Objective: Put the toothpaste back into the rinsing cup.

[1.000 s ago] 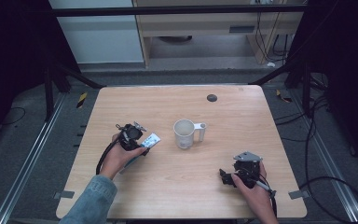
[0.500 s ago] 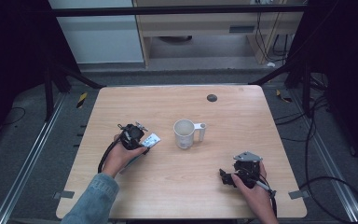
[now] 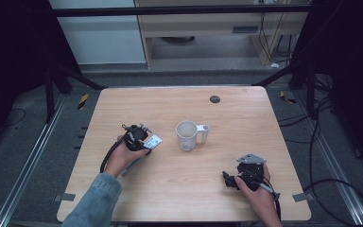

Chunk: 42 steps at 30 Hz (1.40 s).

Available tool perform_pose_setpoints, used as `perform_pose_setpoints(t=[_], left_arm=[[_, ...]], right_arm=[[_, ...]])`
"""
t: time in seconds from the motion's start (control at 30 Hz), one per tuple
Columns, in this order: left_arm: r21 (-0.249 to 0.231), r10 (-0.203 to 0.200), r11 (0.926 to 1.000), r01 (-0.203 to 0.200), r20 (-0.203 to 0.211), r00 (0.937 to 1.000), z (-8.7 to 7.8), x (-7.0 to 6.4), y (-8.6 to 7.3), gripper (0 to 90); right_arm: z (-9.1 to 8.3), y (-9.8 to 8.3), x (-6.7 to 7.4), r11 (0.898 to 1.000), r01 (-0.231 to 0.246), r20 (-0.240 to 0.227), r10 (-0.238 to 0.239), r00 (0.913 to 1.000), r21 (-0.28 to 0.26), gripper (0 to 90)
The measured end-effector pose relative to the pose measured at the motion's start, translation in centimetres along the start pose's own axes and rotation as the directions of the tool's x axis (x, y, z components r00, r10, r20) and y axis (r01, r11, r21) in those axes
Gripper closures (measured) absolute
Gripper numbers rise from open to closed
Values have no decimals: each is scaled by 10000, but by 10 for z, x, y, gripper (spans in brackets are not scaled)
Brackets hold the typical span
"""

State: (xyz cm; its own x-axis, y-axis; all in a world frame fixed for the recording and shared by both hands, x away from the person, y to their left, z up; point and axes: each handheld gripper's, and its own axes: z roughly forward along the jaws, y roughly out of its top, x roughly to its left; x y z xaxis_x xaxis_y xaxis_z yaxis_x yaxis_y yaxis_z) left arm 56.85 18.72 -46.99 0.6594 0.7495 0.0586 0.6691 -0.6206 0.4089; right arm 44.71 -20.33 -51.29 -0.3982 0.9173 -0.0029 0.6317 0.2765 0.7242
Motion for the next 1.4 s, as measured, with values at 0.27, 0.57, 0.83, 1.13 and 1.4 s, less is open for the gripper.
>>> perform_pose_setpoints(t=[0.27,0.57,0.83,1.13,1.4], left_arm=[[114,-162,9998,160,113,9998,-1,1,1,616],[-177,-251,9995,255,209,9995,-10,2,0,765],[-360,-327,9988,332,150,9994,-14,-1,-4,780],[-893,-385,9953,386,26,9993,-36,0,-1,782],[-960,-355,9948,355,17,9994,-42,-1,2,782]], right_arm=[[0,0,0,10000,-2,0,2,10000,0,6],[0,0,0,10000,-2,-1,2,10000,-1,6],[0,0,0,10000,26,13,-26,10000,9,6],[0,0,0,10000,11,2,-11,10000,3,6],[0,0,0,10000,12,9,-12,10000,4,6]])
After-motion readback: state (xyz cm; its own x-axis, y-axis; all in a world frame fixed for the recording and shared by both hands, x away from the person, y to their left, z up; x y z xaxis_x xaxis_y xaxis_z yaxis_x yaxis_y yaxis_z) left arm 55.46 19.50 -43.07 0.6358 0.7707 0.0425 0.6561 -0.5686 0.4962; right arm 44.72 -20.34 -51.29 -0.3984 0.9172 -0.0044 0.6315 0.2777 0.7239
